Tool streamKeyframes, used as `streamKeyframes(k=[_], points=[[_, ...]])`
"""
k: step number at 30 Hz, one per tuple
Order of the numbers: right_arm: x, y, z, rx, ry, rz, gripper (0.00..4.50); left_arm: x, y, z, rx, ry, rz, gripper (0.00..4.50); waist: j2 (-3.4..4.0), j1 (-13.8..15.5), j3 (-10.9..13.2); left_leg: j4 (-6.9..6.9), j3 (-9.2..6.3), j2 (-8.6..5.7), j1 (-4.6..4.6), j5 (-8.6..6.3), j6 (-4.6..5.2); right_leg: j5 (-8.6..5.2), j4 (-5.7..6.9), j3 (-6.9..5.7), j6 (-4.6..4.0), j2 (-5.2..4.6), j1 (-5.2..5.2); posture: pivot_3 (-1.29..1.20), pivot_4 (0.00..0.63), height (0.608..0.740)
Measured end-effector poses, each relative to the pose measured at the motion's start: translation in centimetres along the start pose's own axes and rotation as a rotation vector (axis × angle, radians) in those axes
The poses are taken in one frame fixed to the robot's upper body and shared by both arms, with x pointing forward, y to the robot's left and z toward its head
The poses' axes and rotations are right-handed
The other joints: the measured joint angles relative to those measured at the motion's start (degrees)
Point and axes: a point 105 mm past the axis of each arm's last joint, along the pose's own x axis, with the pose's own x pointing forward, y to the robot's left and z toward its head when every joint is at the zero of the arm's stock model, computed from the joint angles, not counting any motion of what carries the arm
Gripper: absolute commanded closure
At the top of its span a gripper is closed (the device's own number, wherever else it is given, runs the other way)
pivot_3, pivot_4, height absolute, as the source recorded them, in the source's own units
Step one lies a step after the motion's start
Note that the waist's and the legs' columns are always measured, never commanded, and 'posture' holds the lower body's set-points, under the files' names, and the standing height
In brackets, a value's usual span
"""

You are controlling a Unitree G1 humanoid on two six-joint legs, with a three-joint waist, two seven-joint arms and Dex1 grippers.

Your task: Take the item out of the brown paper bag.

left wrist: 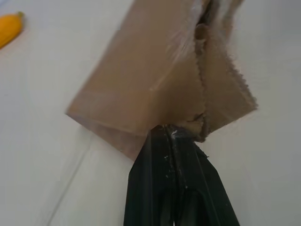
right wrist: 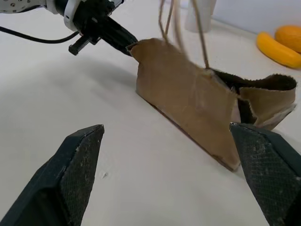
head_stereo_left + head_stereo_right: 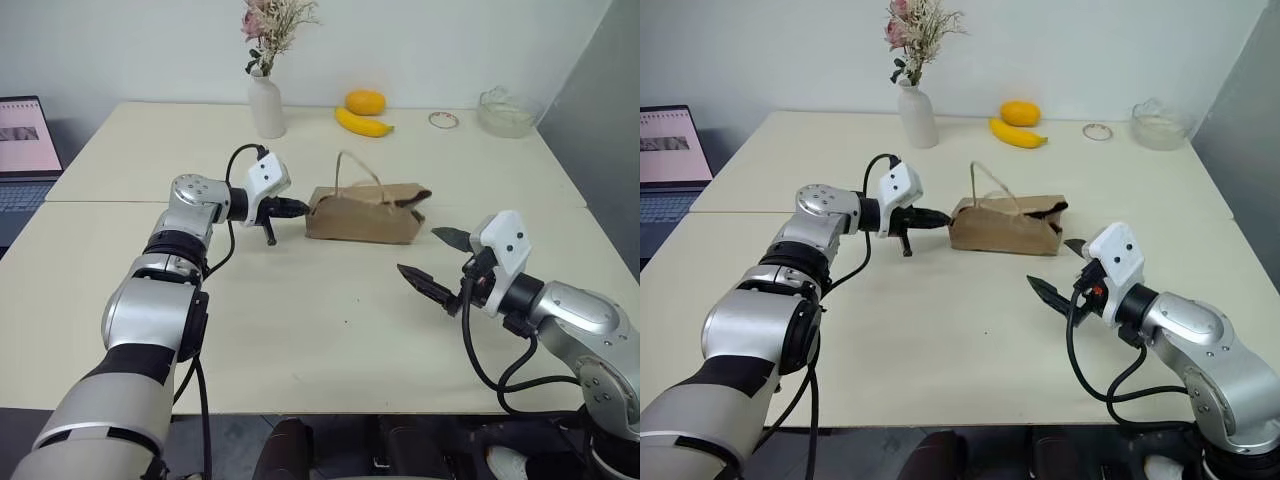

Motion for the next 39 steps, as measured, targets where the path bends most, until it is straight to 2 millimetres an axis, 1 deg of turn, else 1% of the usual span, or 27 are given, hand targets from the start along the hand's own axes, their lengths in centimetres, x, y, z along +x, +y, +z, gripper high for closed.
streamKeyframes(k=[3,7,9,11,14,15,16,18,20,21,23,26,31,35,39], points=[[-0.1,-0.1,-0.1,-0.003,0.009,0.003,0.00,-0.5,-1.8,-1.3,0.001,0.005,-0.100,4.49,0.00,-0.06,0.00,0.04,0.01,0.05,0.02,0.00,0.00,0.00,0.04,0.05,0.00,0.00,-0.01,0.00,0.150,0.740],[-0.5,-0.3,-0.4,-0.019,0.033,0.005,0.00,-0.5,-5.2,-3.9,-0.044,0.026,-0.222,4.49,0.00,-0.04,0.00,0.15,-0.13,0.09,-0.02,0.00,0.00,0.00,0.13,0.05,0.00,0.00,-0.01,0.00,0.150,0.740],[-0.9,-0.3,-1.1,-0.019,0.069,0.017,0.00,-0.6,-6.2,-4.1,-0.054,0.013,-0.244,4.49,0.00,0.14,0.00,0.31,-0.18,0.09,-0.11,0.00,0.01,0.00,0.19,-0.02,0.00,0.00,-0.02,0.00,0.150,0.740],[-1.7,-0.6,-1.5,-0.026,0.108,0.026,0.00,-1.0,-6.4,-3.3,-0.043,-0.012,-0.240,4.49,-0.01,0.25,0.01,0.49,-0.22,0.09,-0.17,-0.01,0.02,-0.01,0.30,-0.03,0.01,-0.03,-0.02,0.00,0.150,0.740],[-3.0,-1.3,-1.8,-0.037,0.141,0.011,0.00,-2.4,-5.7,-0.8,0.066,-0.045,-0.191,4.49,-0.04,0.15,0.00,0.55,-0.21,0.08,-0.06,-0.01,0.02,0.00,0.38,0.09,0.02,-0.03,0.01,0.00,0.150,0.740],[-3.2,-1.3,-1.9,-0.033,0.149,0.010,0.00,-3.1,-5.5,0.0,0.128,-0.039,-0.167,4.11,-0.03,0.08,0.00,0.55,-0.20,0.08,0.04,-0.01,0.02,-0.01,0.43,0.13,0.02,-0.03,0.05,0.00,0.150,0.740],[-3.4,-1.2,-2.2,-0.029,0.159,0.016,0.00,-3.9,-5.5,0.4,0.192,-0.027,-0.143,3.90,-0.02,0.01,-0.01,0.53,-0.20,0.10,0.13,-0.01,0.02,-0.01,0.47,0.17,0.02,-0.03,0.07,0.00,0.150,0.740],[-3.7,-0.8,-2.6,-0.005,0.168,0.032,0.00,-4.4,-6.1,0.8,0.275,-0.009,-0.137,3.32,0.00,-0.18,-0.02,0.53,-0.18,0.14,0.19,-0.01,0.01,-0.02,0.57,0.21,0.02,0.01,0.06,0.00,0.150,0.740],[-3.8,-0.2,-3.0,0.006,0.181,0.050,0.00,-4.0,-7.9,0.7,0.329,-0.022,-0.172,2.65,0.03,-0.19,-0.04,0.53,-0.18,0.16,0.22,-0.01,0.01,-0.03,0.61,0.19,0.02,0.02,0.07,0.00,0.150,0.740],[-3.8,0.2,-3.3,0.012,0.192,0.064,0.00,-3.5,-9.1,0.4,0.350,-0.033,-0.202,2.32,0.03,-0.18,-0.04,0.53,-0.18,0.17,0.21,-0.01,0.01,-0.03,0.63,0.19,0.02,0.02,0.07,0.00,0.150,0.740],[-3.8,0.8,-3.6,0.021,0.201,0.083,0.00,-2.4,-10.7,0.1,0.383,-0.054,-0.249,1.70,0.03,-0.04,-0.04,0.56,-0.18,0.14,0.17,-0.01,0.01,-0.03,0.63,0.16,0.02,0.02,0.05,0.00,0.150,0.740],[-3.7,1.9,-3.9,0.033,0.211,0.130,0.00,-0.9,-11.9,0.5,0.452,-0.093,-0.274,1.70,0.02,0.09,-0.05,0.57,-0.15,0.11,0.14,-0.01,0.01,-0.03,0.59,0.14,0.02,0.02,0.06,0.00,0.150,0.740],[-3.7,3.2,-4.5,0.055,0.226,0.169,0.00,1.4,-12.0,1.3,0.481,-0.168,-0.248,1.70,-0.01,0.10,-0.06,0.57,-0.13,0.08,0.10,-0.01,0.01,-0.02,0.52,0.14,0.04,0.02,0.06,0.00,0.150,0.740],[-3.9,3.6,-5.0,0.070,0.245,0.165,0.00,2.0,-11.7,0.8,0.529,-0.156,-0.249,1.70,-0.01,0.01,-0.06,0.56,-0.13,0.10,0.12,-0.01,0.01,-0.02,0.52,0.13,0.04,0.04,0.06,0.00,0.150,0.740],[-4.3,4.2,-5.4,0.078,0.260,0.162,0.00,2.8,-12.6,0.2,0.544,-0.159,-0.308,1.70,-0.01,0.03,-0.06,0.56,-0.10,0.11,0.10,-0.01,0.01,-0.02,0.52,0.09,0.04,0.05,0.06,0.00,0.150,0.740]])
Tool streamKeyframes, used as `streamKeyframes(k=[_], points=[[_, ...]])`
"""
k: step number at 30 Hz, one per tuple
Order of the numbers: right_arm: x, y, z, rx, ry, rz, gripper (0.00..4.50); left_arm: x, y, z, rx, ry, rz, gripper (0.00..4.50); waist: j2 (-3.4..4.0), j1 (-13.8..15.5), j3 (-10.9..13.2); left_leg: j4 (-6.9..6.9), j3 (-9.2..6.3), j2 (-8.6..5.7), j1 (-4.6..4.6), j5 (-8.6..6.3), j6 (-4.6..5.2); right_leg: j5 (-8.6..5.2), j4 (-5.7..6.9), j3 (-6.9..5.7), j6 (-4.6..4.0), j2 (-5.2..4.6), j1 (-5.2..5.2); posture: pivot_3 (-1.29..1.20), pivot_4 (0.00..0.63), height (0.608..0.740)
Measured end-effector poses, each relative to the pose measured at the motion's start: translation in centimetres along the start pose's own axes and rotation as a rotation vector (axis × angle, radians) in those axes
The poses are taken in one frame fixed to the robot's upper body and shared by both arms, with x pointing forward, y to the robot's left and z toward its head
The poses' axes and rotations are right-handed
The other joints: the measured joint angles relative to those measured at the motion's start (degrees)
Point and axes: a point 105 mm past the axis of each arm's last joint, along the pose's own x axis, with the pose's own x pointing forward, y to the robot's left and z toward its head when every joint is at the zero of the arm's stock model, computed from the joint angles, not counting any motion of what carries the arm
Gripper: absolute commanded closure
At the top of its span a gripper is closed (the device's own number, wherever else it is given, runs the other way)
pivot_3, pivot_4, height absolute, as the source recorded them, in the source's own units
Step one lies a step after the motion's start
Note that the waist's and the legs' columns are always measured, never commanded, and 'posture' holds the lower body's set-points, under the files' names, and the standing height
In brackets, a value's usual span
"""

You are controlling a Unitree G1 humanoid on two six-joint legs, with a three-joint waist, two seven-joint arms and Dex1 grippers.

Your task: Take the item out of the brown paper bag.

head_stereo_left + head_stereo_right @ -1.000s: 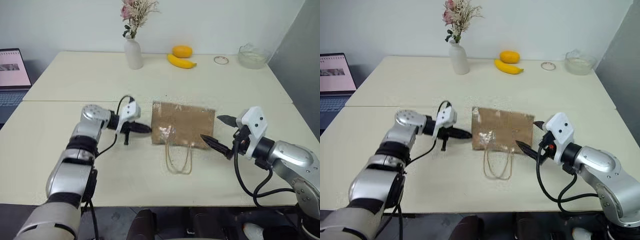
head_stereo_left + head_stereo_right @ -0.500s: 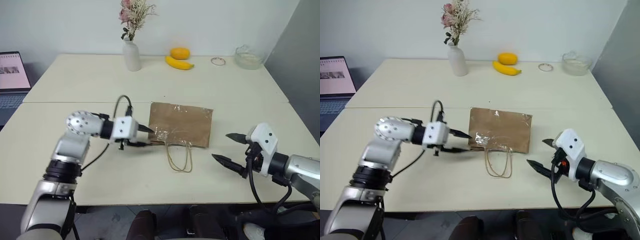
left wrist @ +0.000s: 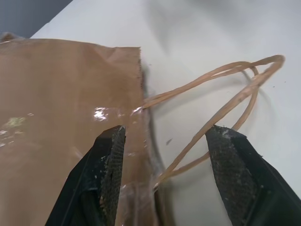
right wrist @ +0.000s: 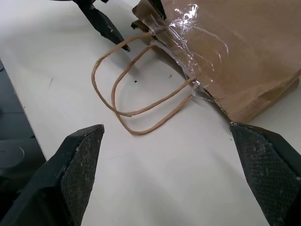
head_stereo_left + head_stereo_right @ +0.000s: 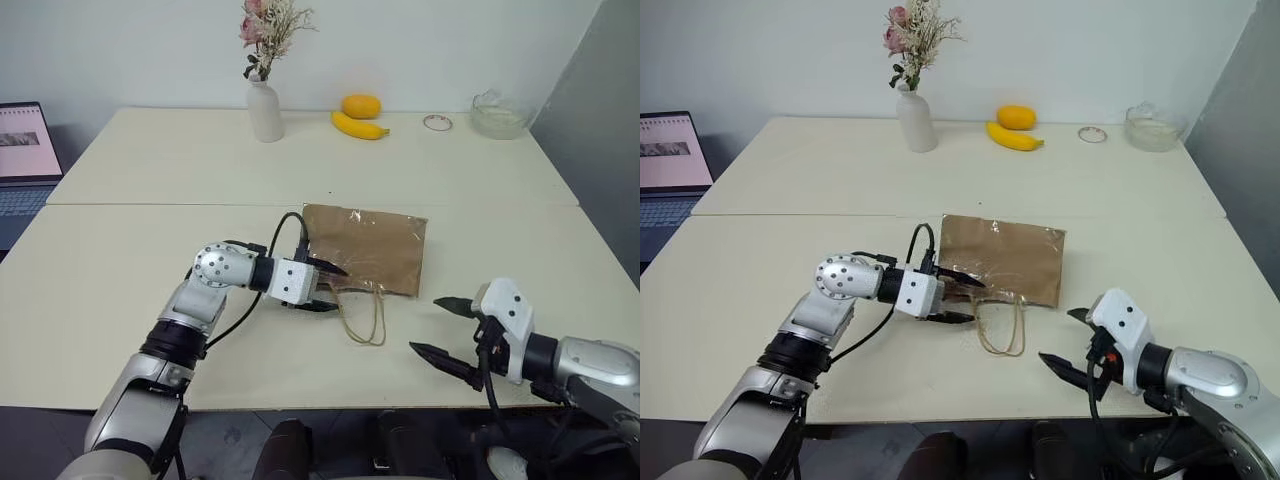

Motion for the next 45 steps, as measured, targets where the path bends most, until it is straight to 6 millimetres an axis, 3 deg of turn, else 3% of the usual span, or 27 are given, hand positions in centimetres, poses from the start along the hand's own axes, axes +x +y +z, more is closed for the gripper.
streamKeyframes(k=[7,16,20,26,29,32,35,40,45], points=[[-0.2,0.3,-0.7,0.021,0.019,-0.017,0.00,-0.2,0.5,-0.2,0.042,0.008,-0.008,1.70,0.00,0.02,0.00,0.00,0.00,-0.01,0.00,0.00,0.00,0.00,0.00,0.00,0.00,-0.01,0.01,0.00,0.150,0.740],[0.0,0.5,-0.7,0.019,0.011,-0.018,0.00,1.9,0.2,1.1,0.073,-0.048,-0.047,1.70,-0.01,0.02,0.00,0.00,0.01,-0.01,-0.02,0.00,0.00,0.00,-0.04,0.00,0.01,-0.01,0.01,0.00,0.150,0.740],[0.4,1.3,-0.6,0.024,0.004,0.004,0.00,2.7,0.2,1.3,0.086,-0.051,-0.038,2.57,-0.01,-0.01,0.00,0.00,0.01,-0.01,-0.01,0.00,0.00,0.00,-0.03,0.01,0.01,0.00,0.01,0.00,0.150,0.740],[1.4,2.3,-1.2,0.031,0.016,0.030,0.00,3.9,0.6,1.7,0.094,-0.064,0.009,4.40,-0.01,-0.01,-0.01,0.00,0.00,-0.01,-0.01,0.00,0.00,0.00,-0.04,0.02,0.01,0.00,0.01,0.00,0.150,0.740],[2.0,2.9,-1.1,0.034,0.005,0.049,0.00,4.2,1.6,1.8,-0.008,-0.084,0.066,4.46,-0.02,-0.01,0.00,0.00,-0.02,-0.01,-0.03,0.00,0.00,0.00,-0.04,-0.02,0.02,0.00,0.01,0.00,0.150,0.740],[2.6,3.3,-0.6,0.008,-0.024,0.059,0.00,3.8,4.6,2.6,-0.174,-0.149,0.218,4.46,-0.06,-0.02,0.02,0.04,-0.06,-0.01,-0.05,0.00,0.00,0.02,-0.04,-0.04,0.05,0.00,0.01,0.00,0.150,0.740],[3.4,3.5,0.2,-0.023,-0.059,0.068,0.00,2.3,7.2,3.6,-0.228,-0.178,0.313,4.46,-0.05,-0.28,0.02,0.00,-0.06,-0.04,0.01,0.00,0.00,0.02,-0.05,0.00,0.05,0.08,0.00,0.00,0.150,0.740],[6.2,3.6,1.4,-0.080,-0.107,0.106,0.00,2.0,7.9,3.7,-0.309,-0.198,0.348,4.46,-0.05,-0.42,0.02,-0.01,-0.09,-0.04,0.01,0.00,0.00,0.01,-0.06,-0.01,0.05,0.11,-0.01,0.00,0.150,0.740],[9.3,2.5,1.4,-0.127,-0.096,0.086,1.22,1.9,7.9,4.0,-0.305,-0.196,0.344,4.50,-0.06,-0.37,0.02,-0.01,-0.09,-0.03,-0.01,0.00,0.00,0.01,-0.04,0.03,0.04,0.08,-0.04,0.00,0.150,0.740]])
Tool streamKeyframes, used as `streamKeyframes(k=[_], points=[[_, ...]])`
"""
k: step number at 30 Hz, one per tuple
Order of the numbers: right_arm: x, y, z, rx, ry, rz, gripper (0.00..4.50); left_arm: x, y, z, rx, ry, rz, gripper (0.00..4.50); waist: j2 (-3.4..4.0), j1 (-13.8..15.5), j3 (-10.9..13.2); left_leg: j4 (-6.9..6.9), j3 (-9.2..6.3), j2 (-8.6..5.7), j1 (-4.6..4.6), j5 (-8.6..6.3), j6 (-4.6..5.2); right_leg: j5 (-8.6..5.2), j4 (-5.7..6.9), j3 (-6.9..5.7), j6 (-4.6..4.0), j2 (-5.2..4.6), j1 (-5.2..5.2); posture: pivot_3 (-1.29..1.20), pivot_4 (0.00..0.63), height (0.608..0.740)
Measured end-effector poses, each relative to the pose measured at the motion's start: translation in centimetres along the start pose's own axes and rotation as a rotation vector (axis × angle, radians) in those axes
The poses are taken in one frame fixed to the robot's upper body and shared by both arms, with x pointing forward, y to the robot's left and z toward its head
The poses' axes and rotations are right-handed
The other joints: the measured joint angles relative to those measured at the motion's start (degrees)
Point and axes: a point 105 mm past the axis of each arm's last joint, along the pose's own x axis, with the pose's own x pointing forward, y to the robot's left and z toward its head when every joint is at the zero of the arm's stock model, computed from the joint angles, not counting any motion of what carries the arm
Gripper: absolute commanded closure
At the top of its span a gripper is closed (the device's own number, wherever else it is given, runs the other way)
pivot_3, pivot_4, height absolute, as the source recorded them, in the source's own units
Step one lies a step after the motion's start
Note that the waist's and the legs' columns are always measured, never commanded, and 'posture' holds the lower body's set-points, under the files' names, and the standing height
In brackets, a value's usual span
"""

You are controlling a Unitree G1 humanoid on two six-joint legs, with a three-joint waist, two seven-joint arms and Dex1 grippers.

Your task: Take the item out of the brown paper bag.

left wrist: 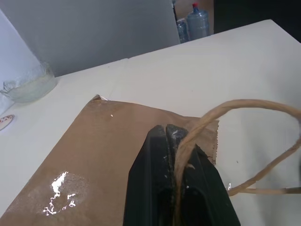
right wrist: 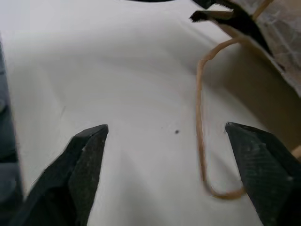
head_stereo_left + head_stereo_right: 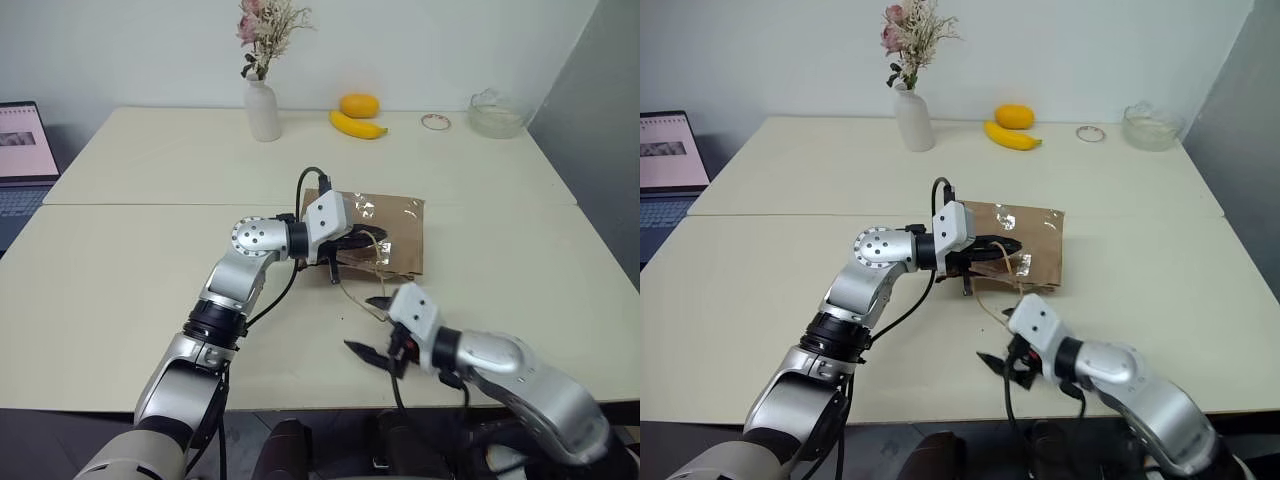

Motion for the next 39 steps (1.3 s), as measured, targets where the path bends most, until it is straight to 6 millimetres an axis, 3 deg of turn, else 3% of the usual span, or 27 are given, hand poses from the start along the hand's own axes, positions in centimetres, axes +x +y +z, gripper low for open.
streamKeyframes(k=[6,9,14,18,23,29,35,39], points=[[0.7,-0.8,-1.4,-0.034,0.050,-0.031,3.41,-0.1,0.2,0.3,-0.047,0.005,0.016,4.50,0.00,0.15,0.00,0.00,-0.03,0.01,-0.08,0.00,0.00,0.00,-0.08,0.01,0.00,-0.08,0.00,0.00,0.150,0.740],[0.9,-0.5,-2.0,-0.026,0.066,-0.028,4.48,0.0,1.5,1.5,-0.104,-0.012,0.062,4.50,-0.01,0.18,0.00,0.01,-0.04,0.00,-0.08,0.00,0.00,0.00,-0.06,-0.03,0.00,-0.08,0.00,0.00,0.150,0.740],[1.2,-0.4,-4.1,-0.032,0.138,-0.037,4.48,0.0,4.0,3.5,-0.161,-0.013,0.146,4.50,-0.01,0.13,0.00,0.00,-0.03,-0.02,-0.05,0.00,0.00,0.00,-0.05,-0.01,0.00,-0.05,0.00,0.00,0.150,0.740],[1.5,-0.2,-4.2,-0.097,0.147,-0.038,4.48,0.7,6.0,5.1,-0.280,-0.055,0.228,4.50,-0.05,0.14,0.02,0.03,-0.06,-0.03,-0.08,0.00,0.00,0.00,-0.04,-0.05,0.01,-0.05,0.00,0.00,0.150,0.740],[1.7,0.0,-4.6,-0.183,0.174,-0.040,4.48,1.2,8.0,7.3,-0.304,-0.087,0.274,4.50,-0.04,0.02,0.02,0.01,-0.04,-0.08,0.00,0.00,0.00,0.00,-0.02,-0.02,0.01,-0.02,0.00,0.00,0.150,0.740],[1.5,0.1,-4.7,-0.188,0.175,-0.040,4.48,-1.6,11.7,9.7,-0.254,-0.165,0.425,4.50,-0.04,0.03,-0.03,-0.01,-0.05,-0.03,0.02,0.00,-0.02,0.00,-0.05,-0.01,0.01,-0.03,0.03,0.00,0.150,0.740],[1.2,-0.2,-3.9,-0.176,0.157,-0.055,4.48,-1.6,11.0,9.1,-0.276,-0.167,0.389,4.50,-0.04,0.02,-0.03,0.00,-0.02,-0.02,0.00,0.01,-0.03,0.01,-0.05,0.01,0.02,-0.13,0.02,0.00,0.150,0.740],[0.3,-0.5,-2.9,-0.127,0.128,-0.068,3.49,-1.5,9.6,9.3,-0.326,-0.198,0.320,4.50,-0.05,0.04,-0.01,0.00,-0.06,0.01,-0.07,0.02,-0.05,0.00,-0.03,0.04,0.02,-0.13,-0.04,0.00,0.150,0.740]])
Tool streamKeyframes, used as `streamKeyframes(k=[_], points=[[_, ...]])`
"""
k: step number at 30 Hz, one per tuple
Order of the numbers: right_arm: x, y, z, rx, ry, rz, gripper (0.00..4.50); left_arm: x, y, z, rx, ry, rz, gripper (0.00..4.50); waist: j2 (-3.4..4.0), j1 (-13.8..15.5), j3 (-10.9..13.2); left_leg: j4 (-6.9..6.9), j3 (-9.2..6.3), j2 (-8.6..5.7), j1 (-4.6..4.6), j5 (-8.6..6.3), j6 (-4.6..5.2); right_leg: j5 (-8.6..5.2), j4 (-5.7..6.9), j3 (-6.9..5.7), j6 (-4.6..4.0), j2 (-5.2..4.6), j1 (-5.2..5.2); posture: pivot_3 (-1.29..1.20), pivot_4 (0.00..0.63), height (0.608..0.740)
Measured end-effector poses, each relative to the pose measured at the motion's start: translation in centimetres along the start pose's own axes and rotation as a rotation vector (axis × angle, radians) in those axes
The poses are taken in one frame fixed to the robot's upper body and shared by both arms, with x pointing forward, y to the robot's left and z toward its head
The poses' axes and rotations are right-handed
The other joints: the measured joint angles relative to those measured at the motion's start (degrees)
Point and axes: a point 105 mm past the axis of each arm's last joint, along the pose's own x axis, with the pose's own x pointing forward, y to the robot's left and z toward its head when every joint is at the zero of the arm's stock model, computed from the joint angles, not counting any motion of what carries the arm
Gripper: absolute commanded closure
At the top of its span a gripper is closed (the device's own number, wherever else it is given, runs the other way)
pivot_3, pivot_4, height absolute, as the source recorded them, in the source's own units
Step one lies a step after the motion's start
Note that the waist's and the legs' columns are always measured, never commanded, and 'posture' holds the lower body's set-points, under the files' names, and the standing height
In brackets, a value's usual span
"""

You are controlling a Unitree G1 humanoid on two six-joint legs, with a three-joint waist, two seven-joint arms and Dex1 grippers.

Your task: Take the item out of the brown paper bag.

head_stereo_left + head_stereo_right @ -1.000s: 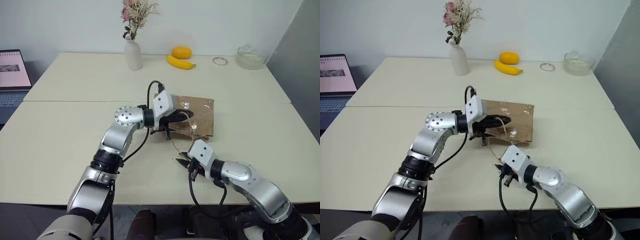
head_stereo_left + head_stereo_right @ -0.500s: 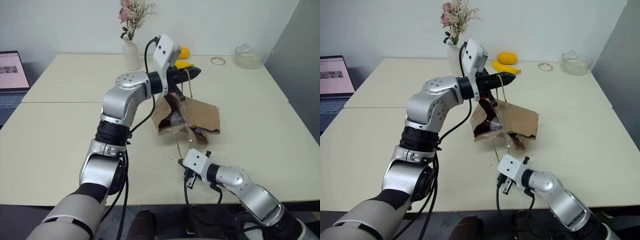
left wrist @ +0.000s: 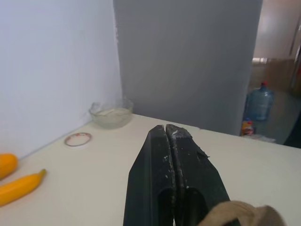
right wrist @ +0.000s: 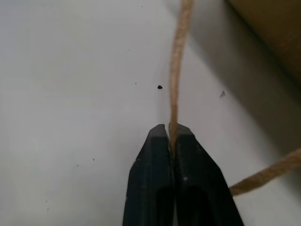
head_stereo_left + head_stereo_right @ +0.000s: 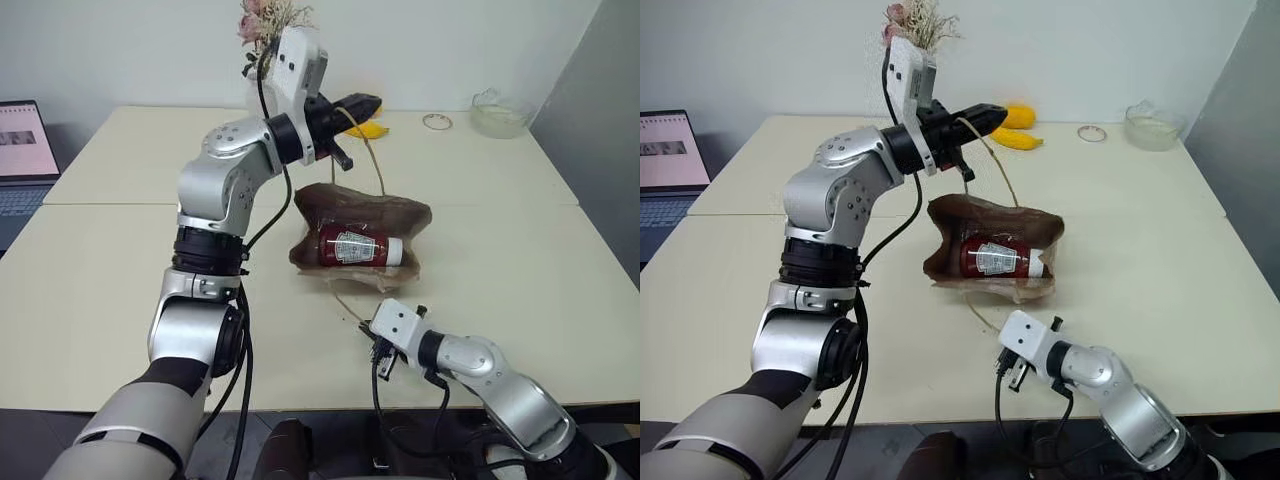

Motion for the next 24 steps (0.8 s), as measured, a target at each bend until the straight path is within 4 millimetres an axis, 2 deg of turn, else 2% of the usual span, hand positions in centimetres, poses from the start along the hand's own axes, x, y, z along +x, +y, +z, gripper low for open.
streamKeyframes(k=[4,7,11,14,17,20,22,24], points=[[-2.6,-0.3,2.7,0.004,-0.073,0.043,2.07,-0.3,-1.8,0.3,-0.023,-0.026,-0.077,4.50,0.00,-0.01,0.00,0.00,-0.04,0.01,0.03,0.00,0.00,0.00,0.01,-0.04,0.00,0.00,0.02,0.00,0.150,0.740],[-4.0,-0.2,3.3,0.006,-0.069,0.085,1.02,-0.4,-2.8,0.5,-0.043,-0.044,-0.125,4.50,0.00,0.02,0.00,0.00,-0.05,-0.01,0.04,0.00,0.00,0.00,0.04,-0.04,0.00,0.00,0.03,0.00,0.150,0.740],[-6.2,-0.5,3.6,-0.029,-0.026,0.136,1.02,-0.4,-3.9,0.6,-0.078,-0.057,-0.173,4.50,0.00,0.05,0.00,0.03,-0.03,-0.04,0.05,0.00,0.01,0.00,0.01,-0.03,0.00,-0.01,0.06,0.00,0.150,0.740],[-7.7,-0.9,4.0,-0.006,-0.030,0.158,1.02,-0.5,-3.9,0.3,-0.097,-0.047,-0.176,4.50,-0.01,0.06,0.01,0.02,-0.02,-0.06,0.04,-0.01,0.01,0.00,0.01,-0.05,0.00,0.02,0.05,0.00,0.150,0.740],[-8.6,-2.0,5.5,0.008,-0.081,0.145,1.02,-0.5,-4.0,0.3,-0.104,-0.048,-0.181,4.50,-0.01,-0.02,0.01,0.01,-0.01,-0.05,0.06,-0.01,0.01,0.00,0.03,-0.04,0.00,0.04,0.05,0.00,0.150,0.740],[-8.3,-3.1,8.0,-0.048,-0.159,0.098,1.02,-0.6,-4.0,0.2,-0.107,-0.050,-0.185,4.50,-0.01,-0.14,0.01,0.01,-0.02,-0.06,0.09,-0.01,0.01,0.00,0.06,-0.04,-0.01,0.07,0.05,0.00,0.150,0.740],[-6.8,-4.2,9.2,-0.085,-0.175,0.055,1.02,-0.7,-4.0,0.2,-0.107,-0.049,-0.180,4.50,-0.01,-0.37,0.01,0.00,-0.01,-0.06,0.09,-0.01,0.01,0.00,0.07,-0.05,-0.01,0.08,0.05,0.00,0.150,0.740],[-5.2,-5.2,9.4,-0.100,-0.158,0.022,0.63,-0.9,-3.8,0.1,-0.103,-0.047,-0.170,4.50,-0.01,-0.49,0.01,-0.01,0.00,-0.05,0.07,0.00,0.01,0.00,0.06,-0.03,-0.02,0.07,0.03,0.00,0.150,0.740]])
